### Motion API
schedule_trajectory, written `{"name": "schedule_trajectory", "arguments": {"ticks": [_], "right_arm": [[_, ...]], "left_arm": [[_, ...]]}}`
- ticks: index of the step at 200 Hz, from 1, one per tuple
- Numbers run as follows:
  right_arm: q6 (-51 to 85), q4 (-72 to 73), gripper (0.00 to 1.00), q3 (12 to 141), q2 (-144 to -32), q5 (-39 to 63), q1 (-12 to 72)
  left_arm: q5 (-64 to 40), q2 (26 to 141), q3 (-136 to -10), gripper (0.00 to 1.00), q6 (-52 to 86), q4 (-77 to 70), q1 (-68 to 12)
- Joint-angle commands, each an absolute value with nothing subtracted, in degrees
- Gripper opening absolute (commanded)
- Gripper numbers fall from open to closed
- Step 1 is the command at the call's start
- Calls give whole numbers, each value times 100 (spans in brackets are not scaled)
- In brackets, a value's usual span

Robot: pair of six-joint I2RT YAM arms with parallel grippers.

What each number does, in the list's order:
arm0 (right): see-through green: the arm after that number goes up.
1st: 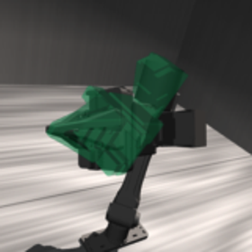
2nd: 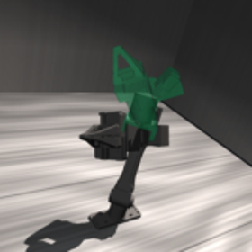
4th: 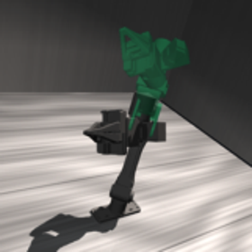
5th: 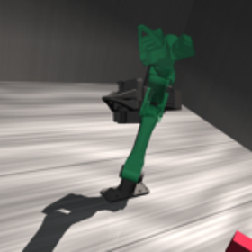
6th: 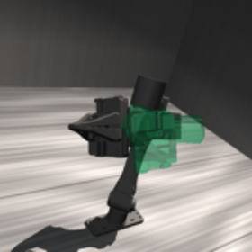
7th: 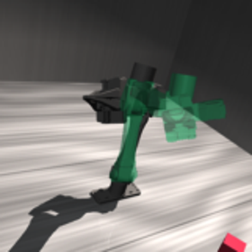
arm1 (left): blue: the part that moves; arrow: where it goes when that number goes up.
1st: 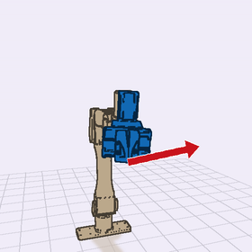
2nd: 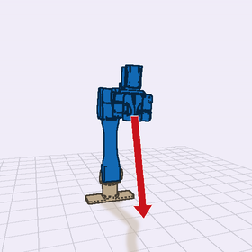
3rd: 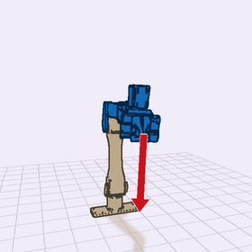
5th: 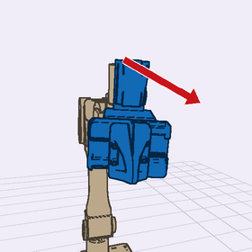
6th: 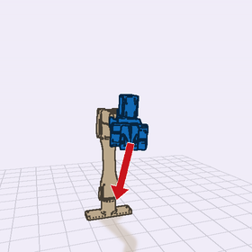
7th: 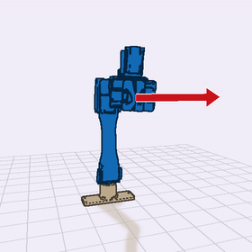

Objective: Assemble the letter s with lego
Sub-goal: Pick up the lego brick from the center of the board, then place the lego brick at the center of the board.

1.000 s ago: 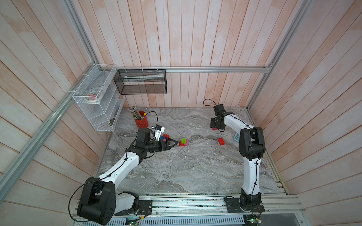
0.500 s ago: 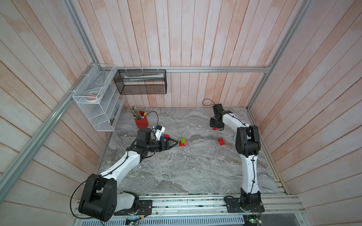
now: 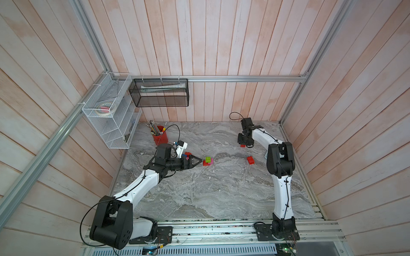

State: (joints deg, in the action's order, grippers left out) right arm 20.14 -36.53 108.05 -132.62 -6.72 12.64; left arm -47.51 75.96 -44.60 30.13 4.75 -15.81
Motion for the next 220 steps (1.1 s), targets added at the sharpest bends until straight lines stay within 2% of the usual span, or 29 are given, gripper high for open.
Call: {"name": "schedule_trajectory", "arguments": {"ticks": [1,45,104,153,220], "right_arm": [[2101,-3921,30,10806,-13359,-778,1239],[2079,-3881,29,10571,-13007,-759,1286],[2196,-3682,28,9616,-12144,-632,1603],[2718,-3620,29,8671,-11402,-628,2255],[4135,-3638,31,7595,-10663,-703,3516]], "left_arm": [[-4709,7679,-4632,100,2852,587,-1605],[-4715,7655,-4651,100,2771,686,-1606],[-4735,7603,-4623,100,2707,768,-1606],[-4722,7494,-4520,100,2655,845,-1597],[-4667,7094,-4243,100,2656,989,-1550]]}}
